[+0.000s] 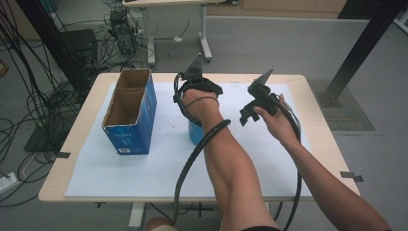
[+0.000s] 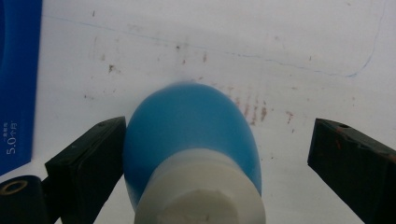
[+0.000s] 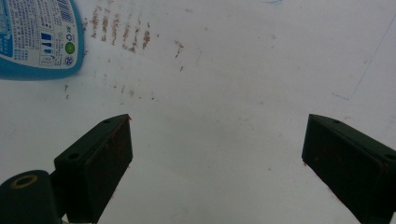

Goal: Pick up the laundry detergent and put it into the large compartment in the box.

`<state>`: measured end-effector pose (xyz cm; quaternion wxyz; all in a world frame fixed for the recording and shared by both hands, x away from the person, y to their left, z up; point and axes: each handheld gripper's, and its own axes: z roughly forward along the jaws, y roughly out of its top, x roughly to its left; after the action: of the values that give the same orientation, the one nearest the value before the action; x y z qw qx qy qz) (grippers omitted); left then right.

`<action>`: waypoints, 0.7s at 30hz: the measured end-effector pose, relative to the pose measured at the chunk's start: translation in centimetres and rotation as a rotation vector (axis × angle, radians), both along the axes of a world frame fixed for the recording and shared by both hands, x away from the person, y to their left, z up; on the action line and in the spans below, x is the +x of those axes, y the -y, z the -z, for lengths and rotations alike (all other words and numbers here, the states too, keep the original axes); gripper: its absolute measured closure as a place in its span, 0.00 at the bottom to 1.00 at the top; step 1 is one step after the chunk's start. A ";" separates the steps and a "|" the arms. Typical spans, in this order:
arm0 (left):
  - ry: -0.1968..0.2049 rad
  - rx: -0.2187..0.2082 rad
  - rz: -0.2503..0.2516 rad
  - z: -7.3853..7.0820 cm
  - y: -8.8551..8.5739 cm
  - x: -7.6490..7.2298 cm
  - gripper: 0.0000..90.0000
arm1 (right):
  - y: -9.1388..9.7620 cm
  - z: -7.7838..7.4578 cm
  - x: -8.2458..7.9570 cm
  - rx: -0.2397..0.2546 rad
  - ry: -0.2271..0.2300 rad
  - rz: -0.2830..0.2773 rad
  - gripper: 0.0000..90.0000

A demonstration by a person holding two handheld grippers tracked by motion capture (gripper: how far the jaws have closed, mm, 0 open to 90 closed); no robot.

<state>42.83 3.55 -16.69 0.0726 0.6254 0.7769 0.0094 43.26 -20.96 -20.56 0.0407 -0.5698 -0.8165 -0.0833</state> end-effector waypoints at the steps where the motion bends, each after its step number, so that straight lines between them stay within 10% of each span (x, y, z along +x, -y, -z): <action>1: 0.000 0.000 0.001 0.0 0.0 0.0 0.07 | 0.0 0.0 0.0 0.001 -0.001 0.000 0.09; 21: -0.007 0.000 0.005 0.2 0.1 0.2 0.07 | 0.2 0.1 0.2 0.006 -0.009 0.002 0.09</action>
<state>43.02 3.46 -16.87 0.0699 0.6272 0.7757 0.0073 43.50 -21.12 -20.64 0.0458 -0.5709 -0.8155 -0.0834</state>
